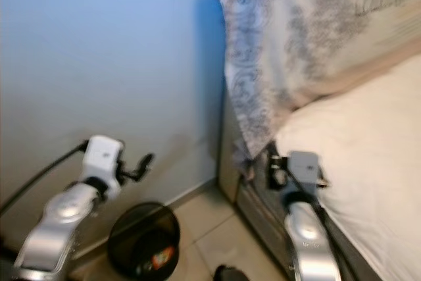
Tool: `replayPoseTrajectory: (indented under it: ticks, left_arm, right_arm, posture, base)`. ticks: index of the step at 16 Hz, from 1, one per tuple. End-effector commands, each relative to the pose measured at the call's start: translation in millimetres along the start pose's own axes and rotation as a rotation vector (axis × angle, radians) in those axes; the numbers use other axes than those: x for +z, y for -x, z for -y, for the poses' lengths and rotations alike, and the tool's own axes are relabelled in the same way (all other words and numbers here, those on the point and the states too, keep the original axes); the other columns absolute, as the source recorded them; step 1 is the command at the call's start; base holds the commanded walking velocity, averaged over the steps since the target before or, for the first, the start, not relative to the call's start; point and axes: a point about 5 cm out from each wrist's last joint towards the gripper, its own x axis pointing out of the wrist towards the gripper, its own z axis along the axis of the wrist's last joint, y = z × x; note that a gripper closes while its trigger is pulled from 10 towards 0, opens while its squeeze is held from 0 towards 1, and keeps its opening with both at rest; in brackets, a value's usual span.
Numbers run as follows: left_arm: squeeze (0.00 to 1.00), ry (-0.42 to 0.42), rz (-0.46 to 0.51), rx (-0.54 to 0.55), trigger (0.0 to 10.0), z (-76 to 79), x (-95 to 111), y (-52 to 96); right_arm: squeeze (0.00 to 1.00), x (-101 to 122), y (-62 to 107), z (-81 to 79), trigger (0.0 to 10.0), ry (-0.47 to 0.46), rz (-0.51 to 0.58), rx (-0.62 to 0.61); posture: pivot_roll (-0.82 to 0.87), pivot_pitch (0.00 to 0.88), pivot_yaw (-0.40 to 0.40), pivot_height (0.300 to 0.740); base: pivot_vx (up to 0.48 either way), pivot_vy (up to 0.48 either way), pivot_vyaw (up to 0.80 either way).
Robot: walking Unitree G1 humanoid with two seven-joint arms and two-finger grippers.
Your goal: Clean up the room
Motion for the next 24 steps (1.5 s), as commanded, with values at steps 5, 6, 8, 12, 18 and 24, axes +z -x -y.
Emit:
replayPoseTrajectory:
  ticks: [5, 6, 8, 12, 18, 24]
  left_arm:
    - [0.00, -0.010, 0.020, 0.045, 10.0, -9.7, 4.7, 1.8]
    - [0.00, -0.009, 0.026, 0.049, 10.0, -9.8, 5.4, 1.3]
    - [0.00, -0.004, 0.032, 0.061, 10.0, -9.8, 5.8, 0.5]
    - [0.00, 0.004, 0.061, 0.085, 10.0, -10.0, 8.8, -0.2]
    - [0.00, 0.014, 0.082, 0.085, 10.0, -9.8, 12.3, -3.2]
    - [0.00, 0.004, 0.120, 0.081, 10.0, -9.8, 19.1, -5.5]
  right_arm:
    - [0.00, 3.0, -3.2, 2.9, 10.0, -0.064, 0.001, -0.071]
    - [0.00, 3.7, -3.9, 4.5, 10.0, -0.058, 0.006, -0.088]
    - [0.00, 3.5, -5.6, 5.6, 10.0, -0.053, 0.001, -0.093]
    - [0.00, 5.0, -8.4, 5.8, 10.0, -0.078, -0.005, -0.095]
    - [0.00, 10.1, -11.0, 5.3, 10.0, -0.109, 0.027, -0.113]
    - [0.00, 11.3, -11.9, 6.2, 10.0, -0.130, 0.036, -0.073]
  posture:
    - [0.04, 0.000, 0.016, 0.740]
    - [0.04, 0.000, 0.012, 0.740]
    - [0.04, 0.000, 0.007, 0.740]
    - [0.04, 0.000, -0.017, 0.740]
    - [0.04, 0.000, -0.019, 0.740]
    - [0.04, 0.000, -0.024, 0.740]
  base:
    - [0.000, 0.000, -0.76]
    - [0.000, 0.000, -0.74]
    - [0.000, 0.000, -0.74]
    - [0.000, 0.000, -0.74]
    - [0.000, 0.000, -0.78]
    - [0.000, 0.000, -0.80]
